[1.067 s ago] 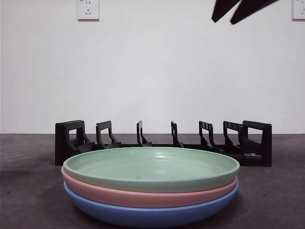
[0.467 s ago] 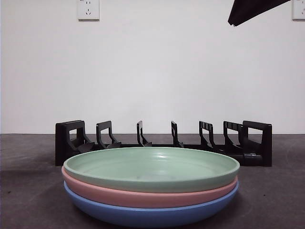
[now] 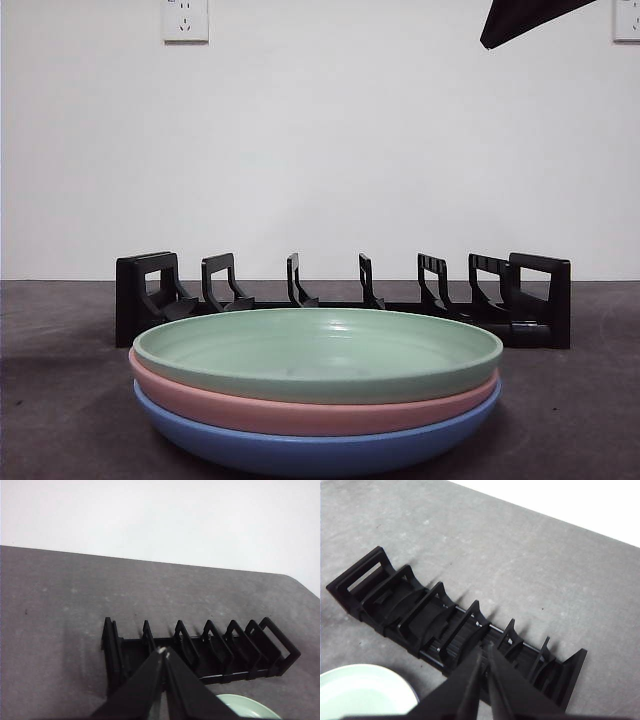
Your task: Place the plate
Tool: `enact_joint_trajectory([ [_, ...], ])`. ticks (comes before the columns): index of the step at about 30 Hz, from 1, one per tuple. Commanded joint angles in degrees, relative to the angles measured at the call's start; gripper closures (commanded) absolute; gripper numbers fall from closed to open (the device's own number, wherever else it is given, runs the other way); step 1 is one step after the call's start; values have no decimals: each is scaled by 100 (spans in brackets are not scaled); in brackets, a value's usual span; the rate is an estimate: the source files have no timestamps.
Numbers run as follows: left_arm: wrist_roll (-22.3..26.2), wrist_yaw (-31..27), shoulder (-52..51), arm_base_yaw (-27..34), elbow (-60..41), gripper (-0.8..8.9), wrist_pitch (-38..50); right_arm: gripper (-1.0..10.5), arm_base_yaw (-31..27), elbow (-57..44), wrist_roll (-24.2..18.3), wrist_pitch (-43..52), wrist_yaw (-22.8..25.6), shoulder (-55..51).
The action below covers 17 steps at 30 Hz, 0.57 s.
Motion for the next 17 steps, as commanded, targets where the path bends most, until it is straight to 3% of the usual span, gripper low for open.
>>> enact_joint_trajectory([
  [1, 1071, -48, -46, -15, 15, 806, 39, 927, 28, 81, 61, 59, 2, 44],
  [5, 1753, 48, -616, 511, -776, 806, 562, 927, 28, 81, 61, 81, 2, 44],
  [13, 1711, 1001, -2048, 2181, -2754, 806, 1405, 927, 28, 81, 63, 315, 0, 44],
  [17, 1416, 1233, -2356, 2813, -3366, 806, 1429, 927, 26, 81, 61, 313, 2, 44],
])
